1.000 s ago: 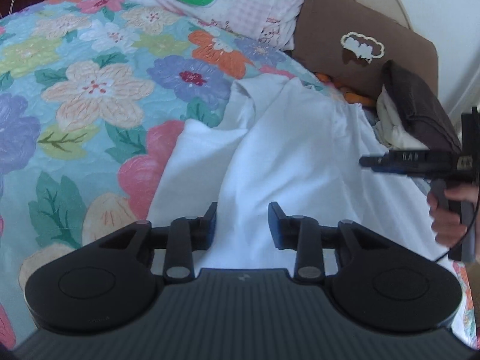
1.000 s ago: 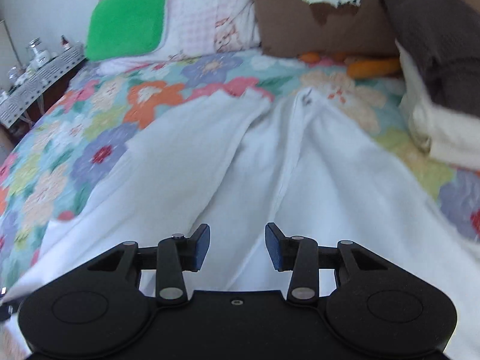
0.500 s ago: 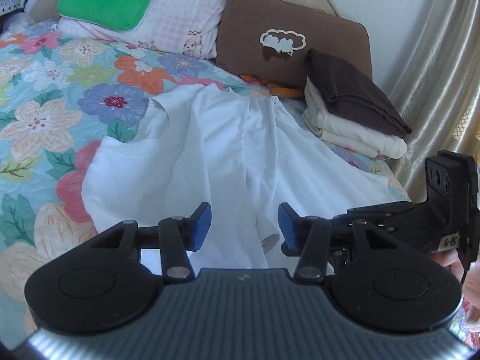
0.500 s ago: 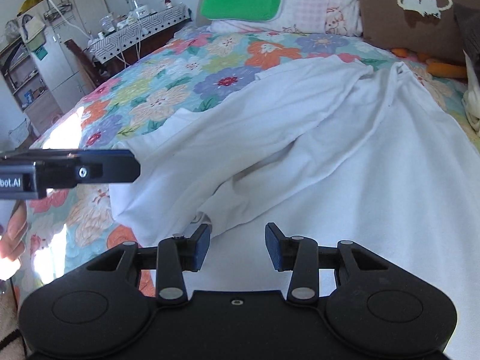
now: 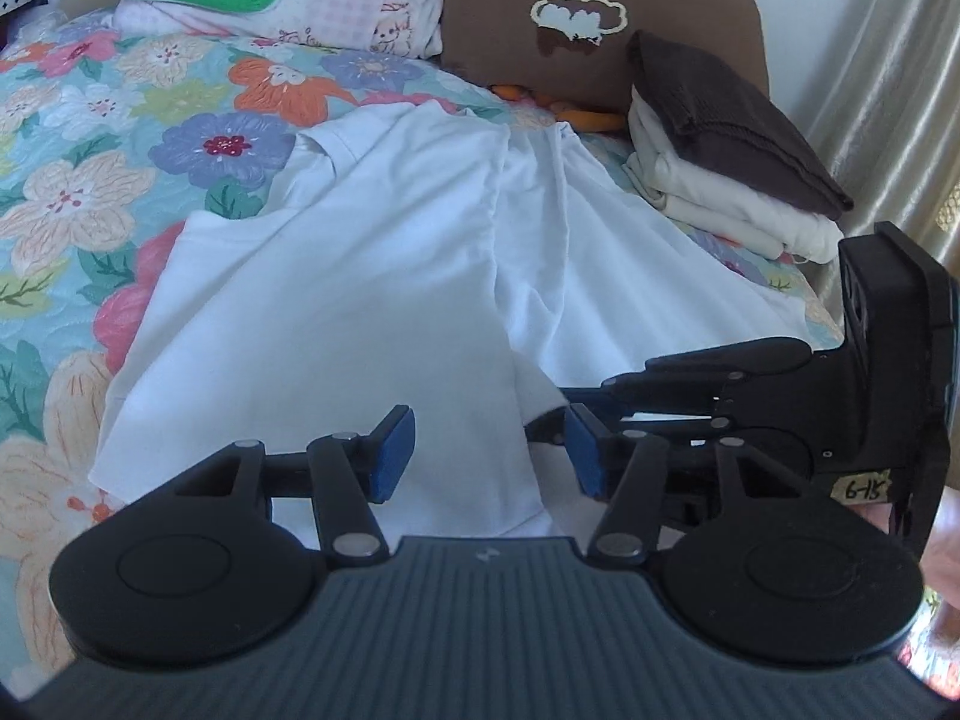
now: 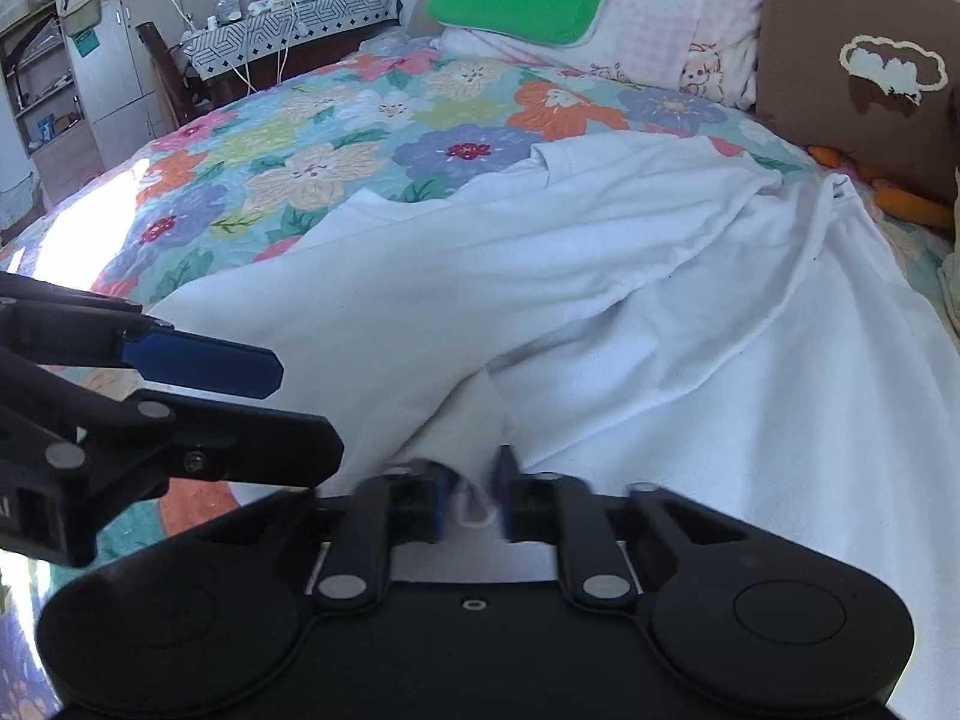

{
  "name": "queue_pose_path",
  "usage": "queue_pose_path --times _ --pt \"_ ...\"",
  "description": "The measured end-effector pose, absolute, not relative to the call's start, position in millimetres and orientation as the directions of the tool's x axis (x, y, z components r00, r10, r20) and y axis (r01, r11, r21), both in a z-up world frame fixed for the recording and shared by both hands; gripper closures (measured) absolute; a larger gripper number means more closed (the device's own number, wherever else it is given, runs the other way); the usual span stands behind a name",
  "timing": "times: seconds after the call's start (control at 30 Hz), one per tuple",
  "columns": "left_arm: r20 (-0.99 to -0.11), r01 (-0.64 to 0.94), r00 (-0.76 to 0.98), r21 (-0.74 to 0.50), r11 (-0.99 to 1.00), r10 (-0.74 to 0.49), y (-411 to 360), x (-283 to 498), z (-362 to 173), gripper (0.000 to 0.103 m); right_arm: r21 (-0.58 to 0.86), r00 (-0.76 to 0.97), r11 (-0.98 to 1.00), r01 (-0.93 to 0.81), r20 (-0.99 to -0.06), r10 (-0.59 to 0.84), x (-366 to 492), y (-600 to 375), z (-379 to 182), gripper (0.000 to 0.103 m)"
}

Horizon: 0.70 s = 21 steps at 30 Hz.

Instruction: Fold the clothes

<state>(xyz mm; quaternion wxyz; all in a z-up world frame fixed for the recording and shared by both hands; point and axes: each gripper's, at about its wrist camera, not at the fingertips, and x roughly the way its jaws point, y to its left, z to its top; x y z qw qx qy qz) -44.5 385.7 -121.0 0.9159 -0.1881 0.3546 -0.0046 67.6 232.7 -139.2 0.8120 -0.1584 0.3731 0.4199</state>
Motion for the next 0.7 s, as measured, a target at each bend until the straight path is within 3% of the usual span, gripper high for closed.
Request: queue_pose_path --times 0.2,0.3,0.4,0.47,0.5,0.6,0.7 --pt "-0.634 -0.121 0.751 -0.406 0.906 -0.184 395 -45 -122 0.047 -0.066 0.573 0.716 -0.695 -0.652 0.497 62 205 -101 0.096" --pt "-0.641 -0.077 0.738 -0.393 0.916 -0.213 381 -38 -124 0.042 -0.185 0.617 0.672 -0.717 -0.616 0.489 56 200 -86 0.096" --pt "-0.666 -0.042 0.708 -0.372 0.927 -0.235 362 -22 -132 0.035 -0.155 0.597 0.678 -0.718 -0.638 0.486 62 198 -78 0.096" --pt "-0.711 -0.1 0.686 -0.303 0.948 -0.155 353 -8 -142 0.035 -0.106 0.576 0.69 -0.717 -0.647 0.499 65 196 -77 0.096" --pt "-0.729 -0.128 0.675 -0.267 0.955 -0.113 350 -3 -146 0.038 -0.086 0.568 0.693 -0.715 -0.65 0.505 67 196 -79 0.096" --pt "-0.736 -0.192 0.676 -0.218 0.957 -0.032 358 -4 -146 0.1 -0.006 0.527 0.706 -0.708 -0.67 0.523 74 194 -85 0.096" --pt "-0.701 -0.226 0.713 -0.264 0.938 -0.026 376 -17 -134 0.1 0.119 0.447 0.698 -0.706 -0.69 0.57 82 188 -92 0.096"
